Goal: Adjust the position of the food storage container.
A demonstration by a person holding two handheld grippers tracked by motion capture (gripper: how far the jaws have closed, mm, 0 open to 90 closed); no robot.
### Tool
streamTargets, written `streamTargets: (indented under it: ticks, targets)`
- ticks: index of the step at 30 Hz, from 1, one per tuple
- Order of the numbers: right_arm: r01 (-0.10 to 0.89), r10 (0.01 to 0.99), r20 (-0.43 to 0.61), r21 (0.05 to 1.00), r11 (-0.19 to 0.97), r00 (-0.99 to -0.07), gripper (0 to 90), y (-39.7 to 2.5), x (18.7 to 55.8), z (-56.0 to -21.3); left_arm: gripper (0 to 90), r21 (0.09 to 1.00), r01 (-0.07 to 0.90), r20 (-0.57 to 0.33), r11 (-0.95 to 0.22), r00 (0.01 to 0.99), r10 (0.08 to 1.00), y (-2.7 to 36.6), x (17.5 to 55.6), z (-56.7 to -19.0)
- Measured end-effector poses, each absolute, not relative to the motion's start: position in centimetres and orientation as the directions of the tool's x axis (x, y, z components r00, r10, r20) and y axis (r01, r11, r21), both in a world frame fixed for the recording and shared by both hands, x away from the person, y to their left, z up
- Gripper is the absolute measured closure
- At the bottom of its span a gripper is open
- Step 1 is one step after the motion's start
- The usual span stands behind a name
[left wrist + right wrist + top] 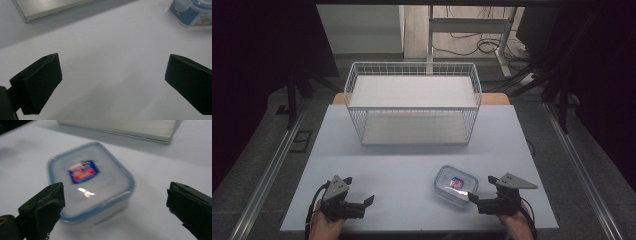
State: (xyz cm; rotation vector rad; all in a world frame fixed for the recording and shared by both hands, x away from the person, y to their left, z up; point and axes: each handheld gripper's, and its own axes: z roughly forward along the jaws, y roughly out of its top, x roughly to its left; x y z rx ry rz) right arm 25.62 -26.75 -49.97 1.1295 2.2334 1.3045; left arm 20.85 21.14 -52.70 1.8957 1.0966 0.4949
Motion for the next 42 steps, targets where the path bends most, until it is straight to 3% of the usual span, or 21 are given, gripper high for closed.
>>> streamTargets:
  ticks: [4, 12, 22, 25, 26, 28, 30, 31, 32, 34, 36, 42]
  targets:
    - [0.515, 0.786, 0.118, 0.812, 0.276, -0.607, 0.0, -26.7, 26.1, -50.5, 0.5, 0.835, 0.502, -0.096, -0.223, 0.533, 0.841, 21.3, 21.0, -52.9]
    - [0.51, 0.801, 0.072, 0.804, 0.306, -0.594, 0.0, -26.3, 26.0, -50.0, 1.4, 0.82, 0.519, -0.095, -0.24, 0.537, 0.838, 21.2, 21.2, -53.2]
    - [0.547, 0.803, 0.116, 0.787, 0.284, -0.584, 0.0, -27.0, 26.7, -49.5, 2.9, 0.814, 0.531, -0.125, -0.235, 0.555, 0.822, 21.1, 21.4, -53.2]
    - [0.544, 0.807, 0.12, 0.793, 0.273, -0.579, 6.5, -27.2, 26.9, -49.1, 4.0, 0.813, 0.531, -0.132, -0.238, 0.567, 0.813, 21.0, 21.4, -53.3]
    - [0.531, 0.797, 0.123, 0.804, 0.269, -0.591, 19.7, -27.5, 27.0, -48.5, 4.0, 0.809, 0.533, -0.126, -0.249, 0.57, 0.812, 20.8, 21.4, -53.3]
    - [0.529, 0.796, 0.122, 0.804, 0.27, -0.592, 25.0, -27.5, 27.1, -48.4, 4.0, 0.807, 0.535, -0.126, -0.252, 0.572, 0.811, 20.7, 21.4, -53.4]
    - [0.516, 0.785, 0.089, 0.798, 0.312, -0.612, 44.9, -27.5, 27.3, -48.1, 4.4, 0.805, 0.538, -0.129, -0.253, 0.573, 0.809, 20.7, 21.5, -53.4]
    - [0.516, 0.785, 0.089, 0.798, 0.312, -0.612, 44.9, -27.5, 27.3, -48.1, 4.4, 0.804, 0.537, -0.128, -0.254, 0.574, 0.809, 20.7, 21.5, -53.4]
    - [0.505, 0.778, 0.068, 0.796, 0.335, -0.624, 56.9, -27.3, 27.5, -48.0, 4.6, 0.803, 0.54, -0.132, -0.253, 0.574, 0.808, 20.7, 21.5, -53.5]
    - [0.498, 0.773, 0.066, 0.798, 0.338, -0.631, 60.5, -27.2, 27.6, -47.9, 4.7, 0.803, 0.541, -0.133, -0.251, 0.574, 0.808, 20.7, 21.6, -53.5]
    - [0.471, 0.753, 0.051, 0.807, 0.357, -0.656, 77.5, -26.7, 28.3, -47.6, 4.7, 0.802, 0.543, -0.137, -0.248, 0.572, 0.809, 20.7, 21.6, -53.5]
    - [0.487, 0.744, 0.058, 0.788, 0.375, -0.666, 89.3, -25.4, 30.0, -47.7, 5.1, 0.802, 0.545, -0.138, -0.244, 0.567, 0.812, 20.7, 21.6, -53.4]
